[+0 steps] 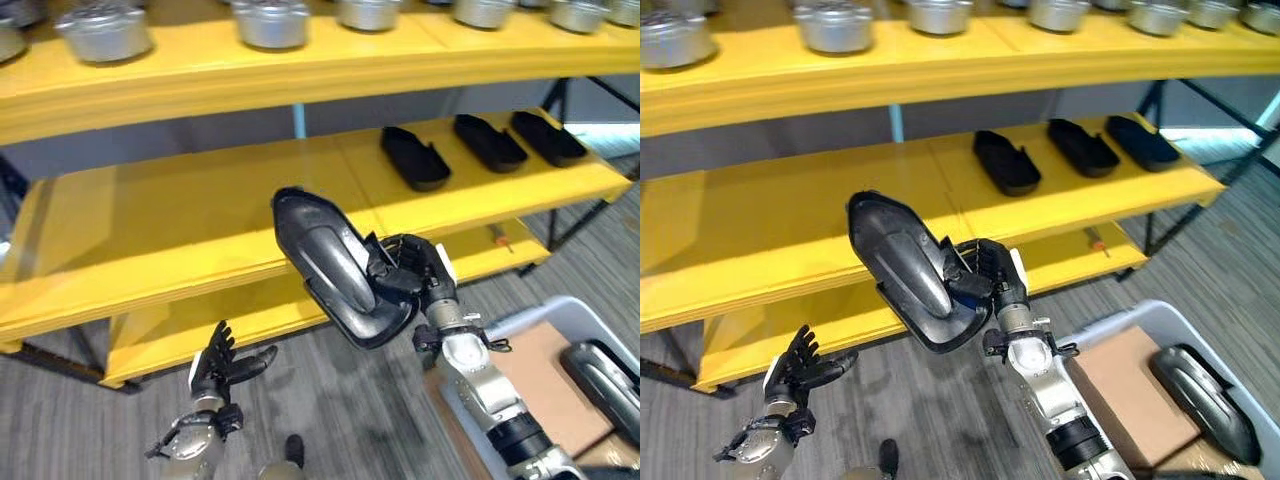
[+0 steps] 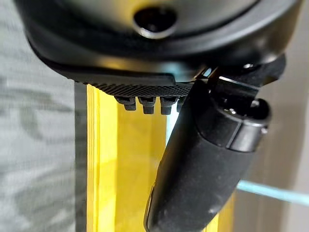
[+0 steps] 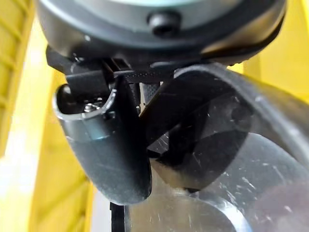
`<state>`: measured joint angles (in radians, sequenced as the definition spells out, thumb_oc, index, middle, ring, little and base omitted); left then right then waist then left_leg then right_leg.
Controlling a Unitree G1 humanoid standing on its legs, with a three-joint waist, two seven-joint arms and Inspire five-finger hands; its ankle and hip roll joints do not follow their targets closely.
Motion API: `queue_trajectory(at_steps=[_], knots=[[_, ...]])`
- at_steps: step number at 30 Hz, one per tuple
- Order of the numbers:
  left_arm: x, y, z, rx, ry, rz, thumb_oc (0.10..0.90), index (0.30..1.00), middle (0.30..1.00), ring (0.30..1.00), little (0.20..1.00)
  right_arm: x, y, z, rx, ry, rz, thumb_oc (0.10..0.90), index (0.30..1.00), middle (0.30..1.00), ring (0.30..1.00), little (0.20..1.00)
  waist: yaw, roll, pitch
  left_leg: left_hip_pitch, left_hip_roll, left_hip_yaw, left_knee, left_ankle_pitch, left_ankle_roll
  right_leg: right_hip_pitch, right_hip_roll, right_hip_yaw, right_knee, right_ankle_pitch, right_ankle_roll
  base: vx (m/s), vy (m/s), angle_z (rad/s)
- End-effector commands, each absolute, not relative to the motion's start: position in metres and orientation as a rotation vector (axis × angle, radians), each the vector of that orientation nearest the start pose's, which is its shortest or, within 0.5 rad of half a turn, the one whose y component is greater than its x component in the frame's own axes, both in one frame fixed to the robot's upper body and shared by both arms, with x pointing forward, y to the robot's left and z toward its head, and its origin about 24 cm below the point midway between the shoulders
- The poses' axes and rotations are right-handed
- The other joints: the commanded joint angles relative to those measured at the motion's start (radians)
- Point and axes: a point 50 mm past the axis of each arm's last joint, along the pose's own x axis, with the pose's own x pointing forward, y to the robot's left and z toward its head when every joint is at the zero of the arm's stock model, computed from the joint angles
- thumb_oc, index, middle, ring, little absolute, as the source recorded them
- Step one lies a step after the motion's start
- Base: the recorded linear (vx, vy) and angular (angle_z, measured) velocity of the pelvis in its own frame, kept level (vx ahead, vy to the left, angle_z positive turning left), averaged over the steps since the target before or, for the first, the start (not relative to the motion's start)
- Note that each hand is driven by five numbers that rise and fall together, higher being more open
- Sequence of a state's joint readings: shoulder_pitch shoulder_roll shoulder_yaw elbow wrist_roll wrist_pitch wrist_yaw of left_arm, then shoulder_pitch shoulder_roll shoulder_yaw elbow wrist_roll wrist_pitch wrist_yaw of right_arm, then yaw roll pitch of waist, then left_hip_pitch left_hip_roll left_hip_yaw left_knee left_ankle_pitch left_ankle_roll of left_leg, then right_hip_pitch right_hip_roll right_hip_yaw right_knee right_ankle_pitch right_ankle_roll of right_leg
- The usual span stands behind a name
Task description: Move parts from the plastic box to the shelf.
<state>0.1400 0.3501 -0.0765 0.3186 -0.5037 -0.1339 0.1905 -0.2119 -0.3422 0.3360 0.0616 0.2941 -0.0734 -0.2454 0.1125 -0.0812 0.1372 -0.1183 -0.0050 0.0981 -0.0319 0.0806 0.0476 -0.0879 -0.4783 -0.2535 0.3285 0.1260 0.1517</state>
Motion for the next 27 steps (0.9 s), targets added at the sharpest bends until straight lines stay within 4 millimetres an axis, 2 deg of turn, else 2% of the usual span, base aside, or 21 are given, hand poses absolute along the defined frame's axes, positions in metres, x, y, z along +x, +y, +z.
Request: queue_trajectory(at_steps=[1, 2, 4, 6, 9, 10, 11, 12, 13, 20, 21, 23, 26, 27], knots=[[0.227, 0.239, 0.008, -0.063, 0.079, 0.234, 0.9, 1.0, 1.0, 1.0, 1.0, 0.286, -0.141, 0.149, -0.005, -0.494, 0.122, 0.4, 0.3, 0.3, 0.3, 0.3, -0.017, 0.027, 0.001, 0.075, -0.026, 0.013, -0.01, -0.093, 0.033, 0.055, 0.175, -0.007, -0.006, 0.007, -0.013, 0.19, 0.07, 1.19], [0.228, 0.233, 0.007, -0.051, 0.088, 0.199, 0.9, 1.0, 1.0, 1.0, 1.0, 0.284, -0.144, 0.148, 0.022, -0.491, 0.109, 0.4, 0.3, 0.3, 0.3, 0.3, -0.044, 0.051, 0.036, 0.124, -0.016, -0.031, -0.03, -0.091, 0.033, -0.054, 0.233, 0.027, 0.068, -0.079, -0.041, 0.14, 0.029, 0.96], [0.227, 0.232, 0.007, -0.047, 0.089, 0.191, 0.9, 1.0, 1.0, 1.0, 1.0, 0.283, -0.144, 0.148, 0.026, -0.492, 0.106, 0.4, 0.3, 0.3, 0.3, 0.3, -0.049, 0.056, 0.046, 0.136, -0.013, -0.041, -0.033, -0.092, 0.03, -0.087, 0.234, 0.034, 0.06, -0.07, -0.039, 0.12, -0.002, 0.71], [0.226, 0.233, 0.007, -0.039, 0.095, 0.189, 0.9, 1.0, 1.0, 1.0, 1.0, 0.283, -0.144, 0.148, 0.034, -0.491, 0.103, 0.4, 0.3, 0.3, 0.3, 0.3, -0.054, 0.053, 0.065, 0.163, -0.005, -0.054, -0.039, -0.101, 0.019, -0.113, 0.233, 0.044, -0.01, -0.058, -0.027, 0.13, -0.098, 0.38], [0.224, 0.233, 0.006, -0.047, 0.095, 0.195, 0.9, 1.0, 1.0, 1.0, 1.0, 0.284, -0.143, 0.147, 0.034, -0.486, 0.097, 0.4, 0.3, 0.3, 0.3, 0.3, -0.072, 0.042, 0.079, 0.195, 0.003, -0.08, -0.048, -0.112, -0.003, -0.138, 0.238, 0.104, -0.167, -0.004, 0.009, 0.18, -0.159, 0.15], [0.223, 0.234, 0.005, -0.045, 0.102, 0.2, 0.9, 1.0, 1.0, 1.0, 1.0, 0.284, -0.142, 0.147, 0.039, -0.484, 0.099, 0.4, 0.3, 0.3, 0.3, 0.3, -0.079, 0.038, 0.081, 0.21, 0.009, -0.087, -0.05, -0.12, -0.01, -0.131, 0.256, 0.13, -0.225, 0.011, 0.019, 0.2, -0.177, 0.18], [0.22, 0.235, 0.003, -0.042, 0.108, 0.202, 0.9, 1.0, 1.0, 1.0, 1.0, 0.283, -0.142, 0.145, 0.035, -0.479, 0.1, 0.4, 0.3, 0.3, 0.3, 0.3, -0.086, 0.033, 0.083, 0.221, 0.01, -0.098, -0.05, -0.124, -0.013, -0.128, 0.268, 0.156, -0.234, 0.022, 0.027, 0.18, -0.166, 0.3], [0.219, 0.236, 0.002, -0.043, 0.112, 0.202, 0.9, 1.0, 1.0, 1.0, 1.0, 0.28, -0.146, 0.143, 0.038, -0.474, 0.098, 0.4, 0.3, 0.3, 0.3, 0.3, -0.092, 0.027, 0.079, 0.226, 0.01, -0.107, -0.049, -0.125, -0.018, -0.102, 0.282, 0.179, -0.256, 0.006, 0.021, 0.24, -0.229, 0.7], [0.217, 0.234, -0.001, -0.05, 0.119, 0.198, 0.9, 1.0, 1.0, 1.0, 1.0, 0.277, -0.15, 0.137, 0.041, -0.451, 0.104, 0.4, 0.3, 0.3, 0.3, 0.3, -0.089, 0.018, 0.056, 0.23, 0.019, -0.112, -0.047, -0.132, -0.028, -0.063, 0.297, 0.174, -0.289, -0.004, 0.009, 0.24, -0.253, 0.94], [0.209, 0.232, -0.007, -0.074, 0.149, 0.195, 0.9, 1.0, 1.0, 1.0, 1.0, 0.271, -0.163, 0.134, 0.037, -0.442, 0.076, 0.4, 0.3, 0.3, 0.3, 0.3, -0.098, 0.026, 0.018, 0.238, 0.085, -0.131, -0.021, -0.133, -0.069, 0.003, 0.338, 0.114, -0.305, -0.043, -0.024, 0.16, -0.221, 0.27], [0.21, 0.228, -0.007, -0.077, 0.152, 0.178, 0.9, 1.0, 1.0, 1.0, 1.0, 0.27, -0.166, 0.135, 0.038, -0.451, 0.067, 0.4, 0.3, 0.3, 0.3, 0.3, -0.103, 0.03, 0.012, 0.243, 0.114, -0.14, -0.019, -0.114, -0.088, 0.019, 0.356, 0.096, -0.298, -0.066, -0.039, 0.14, -0.282, 0.19], [0.21, 0.225, -0.007, -0.081, 0.157, 0.164, 0.9, 1.0, 1.0, 1.0, 1.0, 0.269, -0.168, 0.136, 0.036, -0.456, 0.063, 0.4, 0.3, 0.3, 0.3, 0.3, -0.108, 0.036, 0.008, 0.244, 0.138, -0.142, -0.006, -0.092, -0.104, 0.03, 0.372, 0.087, -0.288, -0.089, -0.054, 0.12, -0.253, 0.18], [0.212, 0.221, -0.008, -0.095, 0.159, 0.149, 0.9, 1.0, 1.0, 1.0, 1.0, 0.27, -0.166, 0.14, 0.051, -0.47, 0.072, 0.4, 0.3, 0.3, 0.3, 0.3, -0.111, 0.032, 0.019, 0.189, 0.139, -0.145, 0.127, -0.058, -0.13, 0.054, 0.385, 0.09, -0.294, -0.107, -0.079, 0.0, -0.141, 0.28], [0.213, 0.219, -0.008, -0.104, 0.155, 0.142, 0.9, 1.0, 1.0, 1.0, 1.0, 0.27, -0.164, 0.141, 0.063, -0.476, 0.085, 0.4, 0.3, 0.3, 0.3, 0.3, -0.1, 0.02, 0.042, 0.118, 0.113, -0.169, 0.267, -0.011, -0.15, 0.083, 0.387, 0.085, -0.311, -0.11, -0.099, -0.05, -0.149, 0.17]])
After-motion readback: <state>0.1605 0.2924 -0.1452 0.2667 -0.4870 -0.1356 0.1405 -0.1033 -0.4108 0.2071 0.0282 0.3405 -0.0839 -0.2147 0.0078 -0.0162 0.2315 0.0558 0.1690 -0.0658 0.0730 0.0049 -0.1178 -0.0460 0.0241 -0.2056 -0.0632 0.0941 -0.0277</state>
